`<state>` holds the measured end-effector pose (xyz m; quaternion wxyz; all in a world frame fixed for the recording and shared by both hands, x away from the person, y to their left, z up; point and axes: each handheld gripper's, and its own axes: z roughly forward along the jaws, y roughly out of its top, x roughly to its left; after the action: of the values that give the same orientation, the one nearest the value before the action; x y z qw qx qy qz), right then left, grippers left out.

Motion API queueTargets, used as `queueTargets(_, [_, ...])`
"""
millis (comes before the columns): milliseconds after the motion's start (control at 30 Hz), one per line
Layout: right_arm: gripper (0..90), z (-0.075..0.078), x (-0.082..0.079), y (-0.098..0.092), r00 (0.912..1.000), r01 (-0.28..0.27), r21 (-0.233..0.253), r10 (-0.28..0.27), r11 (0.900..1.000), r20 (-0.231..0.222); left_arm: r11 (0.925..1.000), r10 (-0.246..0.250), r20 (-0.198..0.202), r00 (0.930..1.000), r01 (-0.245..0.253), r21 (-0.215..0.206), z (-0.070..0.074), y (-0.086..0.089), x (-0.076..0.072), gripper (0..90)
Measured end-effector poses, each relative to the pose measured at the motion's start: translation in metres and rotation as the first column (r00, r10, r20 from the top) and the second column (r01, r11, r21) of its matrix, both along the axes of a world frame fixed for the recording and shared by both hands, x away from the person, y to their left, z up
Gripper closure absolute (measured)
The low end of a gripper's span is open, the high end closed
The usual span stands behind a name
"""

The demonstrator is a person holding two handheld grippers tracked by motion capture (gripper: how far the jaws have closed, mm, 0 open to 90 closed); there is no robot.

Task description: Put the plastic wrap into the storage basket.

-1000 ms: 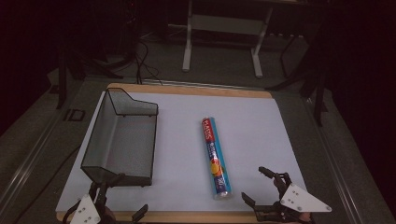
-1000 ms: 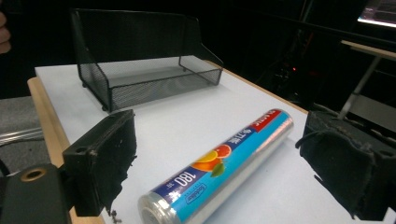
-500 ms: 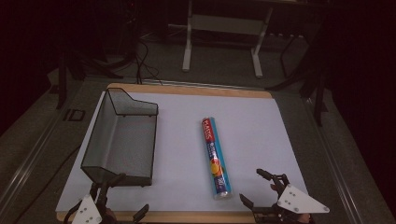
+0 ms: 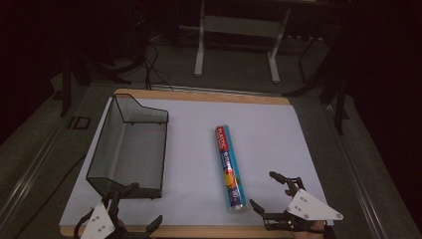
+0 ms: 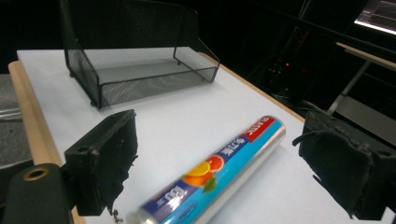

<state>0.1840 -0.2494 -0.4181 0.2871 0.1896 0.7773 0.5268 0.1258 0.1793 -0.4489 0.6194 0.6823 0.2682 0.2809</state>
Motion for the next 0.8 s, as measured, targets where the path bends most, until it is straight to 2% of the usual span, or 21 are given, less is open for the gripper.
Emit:
queueTargets(100, [11.4,0.003,0.008,0.003,0.9998,0.016,0.006,-0.016,1.0,-0.01,1.0,-0.001,-0.001,1.0,0.001,-0.002,0.0,0.0,0.0,2.5])
queueTargets(233, [11.4,0.006,0.018,0.008,0.9995,0.013,0.018,-0.012,1.0,-0.03,1.0,0.001,0.001,1.0,-0.001,-0.002,-0.001,0.0,-0.001,2.5])
queueTargets(367, [11.4,0.011,0.029,0.017,0.9995,0.026,0.017,-0.025,1.0,-0.019,1.0,0.001,0.001,1.0,-0.001,-0.001,-0.001,-0.001,-0.001,2.5])
queueTargets(567, [11.3,0.014,0.046,0.029,0.9978,0.058,0.015,-0.058,0.998,-0.032,1.0,0.002,0.007,1.0,-0.002,0.007,-0.001,-0.001,-0.001,2.5])
queueTargets(800, [10.7,0.018,0.066,0.043,0.9924,0.088,0.031,-0.084,0.996,-0.09,1.0,0.004,0.01,0.9999,-0.004,0.009,-0.001,-0.001,-0.002,2.5])
